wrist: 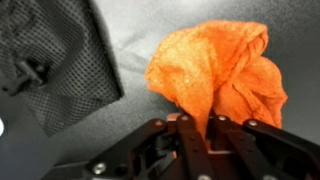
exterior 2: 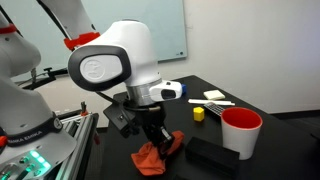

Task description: Wipe the table with the orange cloth

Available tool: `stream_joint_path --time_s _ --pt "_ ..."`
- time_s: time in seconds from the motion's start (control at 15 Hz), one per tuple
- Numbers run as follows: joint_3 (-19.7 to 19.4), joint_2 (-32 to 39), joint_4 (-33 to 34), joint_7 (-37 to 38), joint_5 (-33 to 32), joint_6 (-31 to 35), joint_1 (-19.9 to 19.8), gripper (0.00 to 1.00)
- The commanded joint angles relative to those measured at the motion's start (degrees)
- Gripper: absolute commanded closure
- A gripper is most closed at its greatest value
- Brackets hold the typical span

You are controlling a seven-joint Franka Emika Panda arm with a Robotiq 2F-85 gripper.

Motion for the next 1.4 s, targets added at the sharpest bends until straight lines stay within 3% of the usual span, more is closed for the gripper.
stream_joint_path --time_s 0.0,0.27,0.6,0.8,1.33 --pt "-1.99 -1.4 0.34 -3.48 1.95 -0.75 -1.34 0.96" --pt "-6.51 -0.92 1.32 -2.36 -3.64 -2.02 -0.81 0.96" --pt "-7.84 -1.42 0.54 -1.09 -9.81 -3.18 -0.59 0.96" --pt "-5.82 -2.46 -1.15 -0.6 -12.15 -3.57 0.73 0.96" --pt "2.73 0.19 0.33 1.21 -11.08 -3.2 4.98 0.96"
